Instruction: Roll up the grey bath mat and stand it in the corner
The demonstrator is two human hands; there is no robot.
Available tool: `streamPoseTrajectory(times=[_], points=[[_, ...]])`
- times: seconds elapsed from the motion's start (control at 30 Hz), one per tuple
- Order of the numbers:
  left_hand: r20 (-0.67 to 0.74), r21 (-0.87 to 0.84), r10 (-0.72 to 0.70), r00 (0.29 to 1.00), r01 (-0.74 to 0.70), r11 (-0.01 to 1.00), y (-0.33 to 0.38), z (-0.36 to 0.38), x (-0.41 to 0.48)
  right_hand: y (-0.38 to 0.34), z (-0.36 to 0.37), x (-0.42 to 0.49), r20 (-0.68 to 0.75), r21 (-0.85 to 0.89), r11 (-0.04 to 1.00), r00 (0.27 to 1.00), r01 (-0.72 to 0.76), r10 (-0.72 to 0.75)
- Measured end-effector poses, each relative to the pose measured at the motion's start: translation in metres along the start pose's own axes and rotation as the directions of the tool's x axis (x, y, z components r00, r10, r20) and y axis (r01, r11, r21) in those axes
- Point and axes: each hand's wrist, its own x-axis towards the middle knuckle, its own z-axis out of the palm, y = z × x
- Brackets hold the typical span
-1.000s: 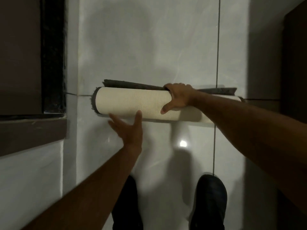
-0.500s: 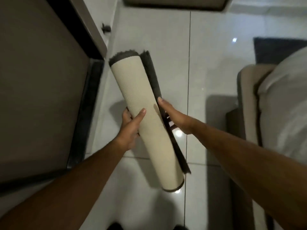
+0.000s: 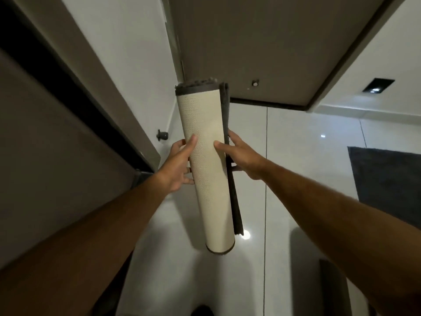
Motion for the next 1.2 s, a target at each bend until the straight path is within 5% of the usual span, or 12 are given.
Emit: streamPoseTrajectory(times=[0.3, 0.57, 0.93, 1.2], points=[[-0.059, -0.082, -0.011, 0.998, 0.006, 0.997, 0.138, 0.021, 0.157, -0.102, -0.089, 0.175, -0.108, -0.070, 0.993, 0.988, 0.100, -0.107], [-0.137, -0.135, 0.048, 0.989, -0.066, 0.989, 0.232, 0.000, 0.302, -0.153, -0.140, 0.347, 0.025, -0.092, 0.980, 0.984, 0.177, -0.176], [-0.281, -0.318, -0.006, 0.960, -0.087, 0.944, 0.274, -0.088, 0.495, -0.163, -0.133, 0.574, 0.166, -0.106, 0.972, 0.968, 0.208, -0.189], [-0.403, -0.377, -0.014, 0.915, -0.153, 0.913, 0.267, -0.085, 0.512, -0.157, -0.133, 0.599, 0.223, -0.087, 0.987, 0.968, 0.134, -0.112]])
